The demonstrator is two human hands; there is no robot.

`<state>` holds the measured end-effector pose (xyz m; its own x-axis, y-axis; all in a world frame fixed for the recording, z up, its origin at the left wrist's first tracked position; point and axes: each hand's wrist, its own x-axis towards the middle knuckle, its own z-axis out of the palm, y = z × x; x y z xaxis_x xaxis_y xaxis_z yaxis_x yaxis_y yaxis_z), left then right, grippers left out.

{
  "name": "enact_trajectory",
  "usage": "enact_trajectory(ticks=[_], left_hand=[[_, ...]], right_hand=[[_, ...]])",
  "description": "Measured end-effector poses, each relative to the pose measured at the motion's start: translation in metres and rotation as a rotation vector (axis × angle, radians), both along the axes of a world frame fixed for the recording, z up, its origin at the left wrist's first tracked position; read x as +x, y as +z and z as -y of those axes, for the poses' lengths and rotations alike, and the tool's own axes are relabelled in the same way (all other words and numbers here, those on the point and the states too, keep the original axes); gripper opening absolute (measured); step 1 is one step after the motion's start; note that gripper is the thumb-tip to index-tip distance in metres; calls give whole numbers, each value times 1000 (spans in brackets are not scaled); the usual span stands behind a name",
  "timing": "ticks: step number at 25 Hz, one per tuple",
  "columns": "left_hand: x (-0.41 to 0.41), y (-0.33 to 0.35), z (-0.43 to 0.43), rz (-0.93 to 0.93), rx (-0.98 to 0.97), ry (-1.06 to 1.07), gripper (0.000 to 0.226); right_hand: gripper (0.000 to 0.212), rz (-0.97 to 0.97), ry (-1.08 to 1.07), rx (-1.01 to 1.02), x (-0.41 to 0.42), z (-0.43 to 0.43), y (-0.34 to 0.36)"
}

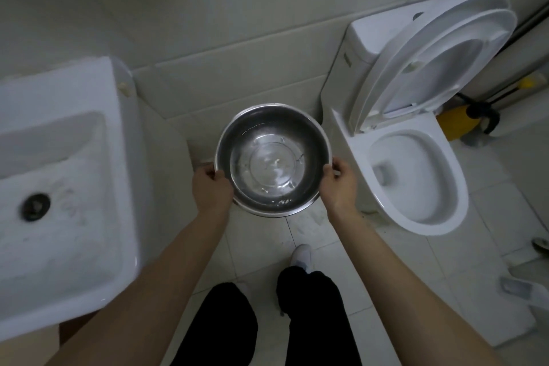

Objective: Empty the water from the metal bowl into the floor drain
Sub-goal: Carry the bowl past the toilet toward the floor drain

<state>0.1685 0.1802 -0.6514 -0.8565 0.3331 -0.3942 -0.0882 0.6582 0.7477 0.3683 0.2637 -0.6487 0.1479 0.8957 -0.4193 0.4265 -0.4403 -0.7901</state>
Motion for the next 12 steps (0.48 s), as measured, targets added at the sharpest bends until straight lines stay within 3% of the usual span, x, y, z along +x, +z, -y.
enact_trajectory(ticks=[4, 12], left_hand=[[5, -46, 1, 18, -2, -16, 9], [9, -142, -10, 29, -51, -36, 19]], right_hand=[[21, 32, -11, 0, 5, 1, -43], [18, 64, -13, -11, 8, -4, -142]])
